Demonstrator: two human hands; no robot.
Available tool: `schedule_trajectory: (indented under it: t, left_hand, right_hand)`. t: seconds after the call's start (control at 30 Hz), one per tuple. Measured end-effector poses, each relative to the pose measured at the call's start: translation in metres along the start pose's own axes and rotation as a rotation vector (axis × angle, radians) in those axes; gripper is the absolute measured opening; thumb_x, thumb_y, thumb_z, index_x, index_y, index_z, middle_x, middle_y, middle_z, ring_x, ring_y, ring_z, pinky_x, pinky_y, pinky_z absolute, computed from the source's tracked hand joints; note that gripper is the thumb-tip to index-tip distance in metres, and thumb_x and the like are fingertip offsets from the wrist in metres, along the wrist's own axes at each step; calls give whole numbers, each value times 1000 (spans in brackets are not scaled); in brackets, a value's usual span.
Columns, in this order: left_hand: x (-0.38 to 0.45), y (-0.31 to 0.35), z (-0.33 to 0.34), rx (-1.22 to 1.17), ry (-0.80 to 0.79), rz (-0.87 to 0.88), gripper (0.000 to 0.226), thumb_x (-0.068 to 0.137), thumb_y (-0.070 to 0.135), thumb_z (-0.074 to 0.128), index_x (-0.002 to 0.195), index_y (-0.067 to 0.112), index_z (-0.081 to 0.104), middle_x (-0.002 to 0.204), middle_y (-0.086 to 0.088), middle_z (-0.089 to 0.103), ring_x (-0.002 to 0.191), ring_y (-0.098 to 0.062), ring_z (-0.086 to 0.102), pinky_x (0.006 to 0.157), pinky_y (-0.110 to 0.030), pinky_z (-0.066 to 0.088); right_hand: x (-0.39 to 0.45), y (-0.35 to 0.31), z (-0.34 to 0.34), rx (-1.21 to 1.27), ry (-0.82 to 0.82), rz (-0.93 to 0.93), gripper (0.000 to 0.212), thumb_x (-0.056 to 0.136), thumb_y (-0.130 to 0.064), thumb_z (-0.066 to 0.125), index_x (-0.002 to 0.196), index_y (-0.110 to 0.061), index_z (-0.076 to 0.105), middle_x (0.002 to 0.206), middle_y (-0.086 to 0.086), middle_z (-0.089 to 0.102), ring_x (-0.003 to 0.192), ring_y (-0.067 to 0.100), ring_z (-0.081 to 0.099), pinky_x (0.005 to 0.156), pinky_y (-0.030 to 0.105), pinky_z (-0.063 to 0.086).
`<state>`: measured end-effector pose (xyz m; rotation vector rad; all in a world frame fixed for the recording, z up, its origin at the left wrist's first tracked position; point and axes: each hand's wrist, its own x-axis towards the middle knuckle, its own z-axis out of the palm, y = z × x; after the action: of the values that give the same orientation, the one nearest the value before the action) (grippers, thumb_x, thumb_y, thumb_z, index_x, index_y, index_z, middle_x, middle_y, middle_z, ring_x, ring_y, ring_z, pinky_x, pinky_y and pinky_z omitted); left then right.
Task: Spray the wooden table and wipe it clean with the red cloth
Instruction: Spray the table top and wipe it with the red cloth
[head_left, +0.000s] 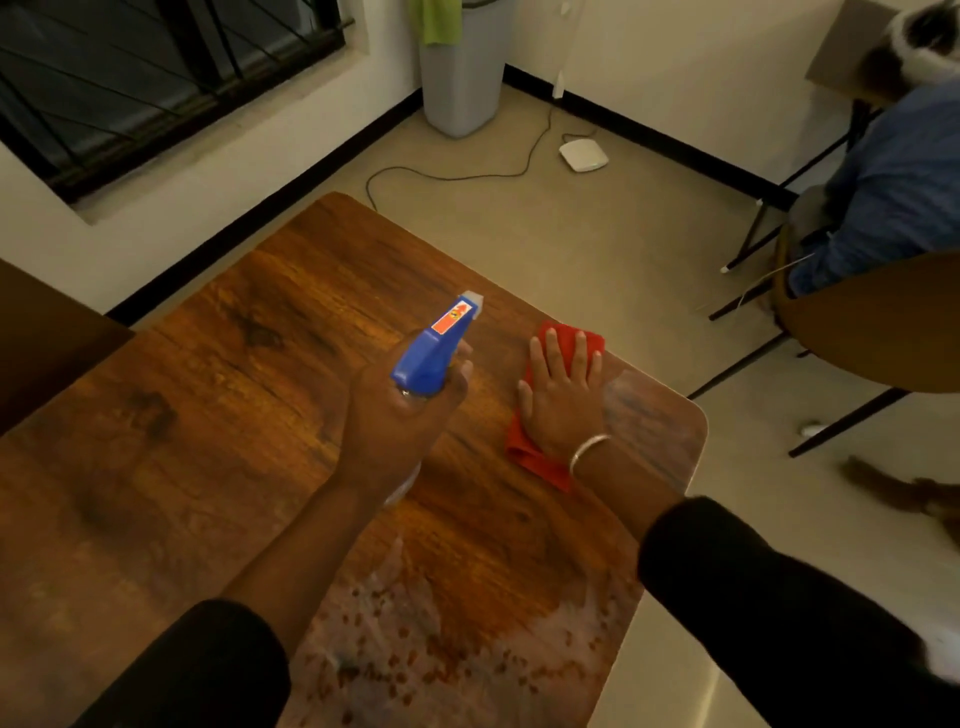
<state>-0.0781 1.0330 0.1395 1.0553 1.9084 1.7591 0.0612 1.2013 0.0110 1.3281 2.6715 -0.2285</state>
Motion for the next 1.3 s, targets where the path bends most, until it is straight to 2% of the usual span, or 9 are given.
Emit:
schedule_trajectory:
  t: [0.17,0.27,0.4,0.5,0.6,0.8,0.97,1.07,1.3]
  left_hand:
    - [4,2,-6,68,13,-38,22,85,22,73,82,34,55,66,-15,59,56,-24,58,58,-22,52]
    - [6,3,-9,61,17,-47,19,80,36,72,83,35,54,67,-17,59,59,-25,58,57,-18,51]
    - [6,-3,-7,51,12,-46,21,80,35,71,85,25,54,64,-15,56,57,-19,56,54,-9,47]
    - [8,-4,-7,45,15,-67,18,82,19,72,87,18,55,68,-26,57,60,-29,55,54,-10,47]
    - [8,-2,-6,43,0,-79,21,80,25,72,90,13,57,71,-26,59,58,-31,57,55,-18,50]
    - [4,-3,5,120,-78,-68,23,84,16,71,95,2,56,70,-18,57,57,-19,56,58,-14,50]
    - [7,1,5,63,-42,-70,19,84,21,72,88,10,57,68,-22,57,54,-24,55,56,-22,51]
    - [6,3,3,58,-42,-41,26,85,12,73,83,30,54,64,2,57,53,-11,55,59,-18,50]
    - [-3,4,3,-45,-48,20,34,86,1,69,86,32,56,68,27,65,62,6,62,63,-6,48]
  right_hand:
    - [0,5,-1,41,2,11,67,111,-51,12,170,-20,8,179,7,-1,163,39,-13,131,63,2]
    - [-71,34,16,12,36,62,67,111,-50,11,170,-18,10,178,10,0,163,37,-13,131,64,4]
    - [-125,72,21,41,52,206,72,108,-51,17,165,-10,31,174,16,22,163,42,9,129,67,14]
    - [-84,59,13,41,40,247,74,108,-54,12,169,-14,20,177,14,12,163,42,2,130,65,10]
    - [-8,24,3,58,51,179,71,110,-56,12,170,-19,6,178,11,-3,163,41,-10,131,64,-1]
    - [52,-15,-5,48,40,-33,68,111,-52,17,169,-17,16,178,10,9,164,39,-2,131,63,5]
    - [-13,52,-2,66,56,93,65,112,-49,14,170,-19,11,178,7,2,164,36,-7,132,61,5]
    - [-44,76,-3,87,38,193,65,113,-49,15,170,-18,12,178,8,4,164,36,-4,133,59,4]
    - [13,52,-14,113,60,221,63,112,-43,27,167,-12,24,175,13,24,162,42,11,131,62,7]
